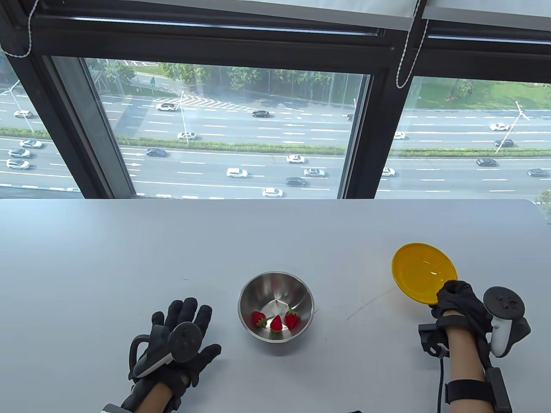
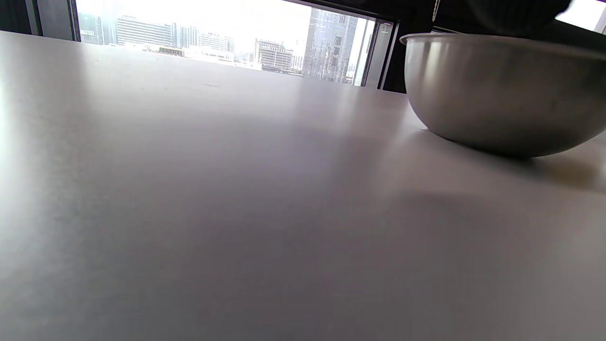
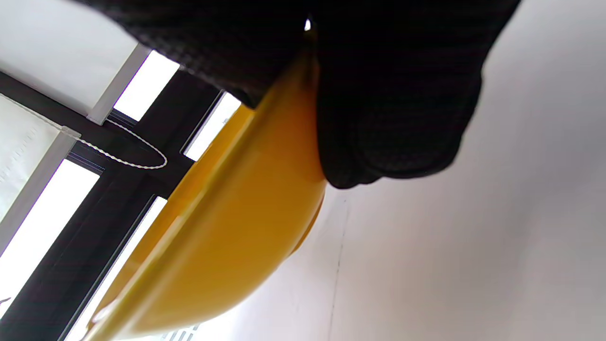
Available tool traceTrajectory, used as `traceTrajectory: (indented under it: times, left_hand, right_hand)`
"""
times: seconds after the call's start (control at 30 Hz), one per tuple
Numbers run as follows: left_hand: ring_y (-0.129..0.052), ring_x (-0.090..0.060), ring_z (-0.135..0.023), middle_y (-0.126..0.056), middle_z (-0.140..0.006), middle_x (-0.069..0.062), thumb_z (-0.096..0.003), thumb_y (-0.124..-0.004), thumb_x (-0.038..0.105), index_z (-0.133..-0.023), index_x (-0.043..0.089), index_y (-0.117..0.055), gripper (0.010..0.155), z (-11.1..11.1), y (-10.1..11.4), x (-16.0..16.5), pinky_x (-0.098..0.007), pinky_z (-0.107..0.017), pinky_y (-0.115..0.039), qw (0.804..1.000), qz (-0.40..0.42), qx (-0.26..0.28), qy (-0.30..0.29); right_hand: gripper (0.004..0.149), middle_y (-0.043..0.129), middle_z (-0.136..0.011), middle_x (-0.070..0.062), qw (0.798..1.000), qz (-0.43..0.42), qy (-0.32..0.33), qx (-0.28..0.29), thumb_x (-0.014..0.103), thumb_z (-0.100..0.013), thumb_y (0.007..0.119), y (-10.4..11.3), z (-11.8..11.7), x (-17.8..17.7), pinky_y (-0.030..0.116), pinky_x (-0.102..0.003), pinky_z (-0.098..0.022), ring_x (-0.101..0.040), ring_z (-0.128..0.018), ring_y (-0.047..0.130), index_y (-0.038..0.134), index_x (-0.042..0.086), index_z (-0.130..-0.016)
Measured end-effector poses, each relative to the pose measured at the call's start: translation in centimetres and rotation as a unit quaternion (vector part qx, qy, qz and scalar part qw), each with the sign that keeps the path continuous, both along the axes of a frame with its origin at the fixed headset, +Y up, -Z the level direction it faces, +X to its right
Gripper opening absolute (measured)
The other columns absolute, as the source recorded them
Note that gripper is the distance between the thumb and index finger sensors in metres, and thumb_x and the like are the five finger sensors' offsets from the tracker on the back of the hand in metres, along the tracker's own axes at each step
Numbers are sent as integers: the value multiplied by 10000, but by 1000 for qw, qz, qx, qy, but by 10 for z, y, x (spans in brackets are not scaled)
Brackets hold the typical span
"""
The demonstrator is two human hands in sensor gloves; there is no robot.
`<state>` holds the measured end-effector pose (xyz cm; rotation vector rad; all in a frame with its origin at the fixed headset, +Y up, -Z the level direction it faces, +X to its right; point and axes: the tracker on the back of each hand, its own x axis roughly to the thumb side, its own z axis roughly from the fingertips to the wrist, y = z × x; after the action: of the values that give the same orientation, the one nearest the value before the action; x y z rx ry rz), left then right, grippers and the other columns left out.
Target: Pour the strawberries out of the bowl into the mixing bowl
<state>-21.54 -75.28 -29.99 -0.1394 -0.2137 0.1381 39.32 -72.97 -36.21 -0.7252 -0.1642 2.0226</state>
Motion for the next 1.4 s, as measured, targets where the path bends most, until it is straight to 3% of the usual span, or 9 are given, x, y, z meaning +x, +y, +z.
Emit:
traceTrajectory:
  times: [0.53, 0.83, 1.07, 1.4]
  left_hand:
    - [-140, -438, -1112, -96, -1192, -71, -404, -629, 693, -1107, 305, -257, 885, -2, -11, -1, -727, -699, -139, 1000, -3, -22, 1]
    - [-139, -438, -1113, -94, -1192, -71, -404, -629, 693, -1108, 305, -256, 886, -1, -12, -1, -727, -699, -139, 1000, -6, -24, 3]
    - [-138, -437, -1113, -93, -1191, -71, -404, -629, 693, -1108, 305, -255, 886, -2, -11, -1, -726, -700, -138, 1000, -4, -22, 4]
    - [-138, -437, -1113, -94, -1191, -71, -404, -629, 693, -1108, 304, -255, 887, -3, -9, -5, -726, -700, -138, 1000, 5, -15, 9]
  right_hand:
    - [417, 656, -952, -243, 996, 4, 6, -85, 214, -430, 854, -25, -4, 2, 971, -435, -385, -343, -549, 1054, 724, 178, -824]
    - [426, 628, -971, -242, 994, 20, 19, -108, 234, -436, 840, -27, -4, -1, 927, -450, -435, -341, -610, 1011, 710, 204, -841]
    - [473, 540, -1021, -242, 993, 18, 27, -110, 365, -450, 822, -27, -4, -1, 812, -522, -527, -401, -736, 896, 671, 256, -884]
    - [706, 323, -1094, -226, 996, 20, 39, -80, 566, -444, 775, -15, 1, -1, 644, -617, -624, -476, -922, 656, 487, 291, -1027]
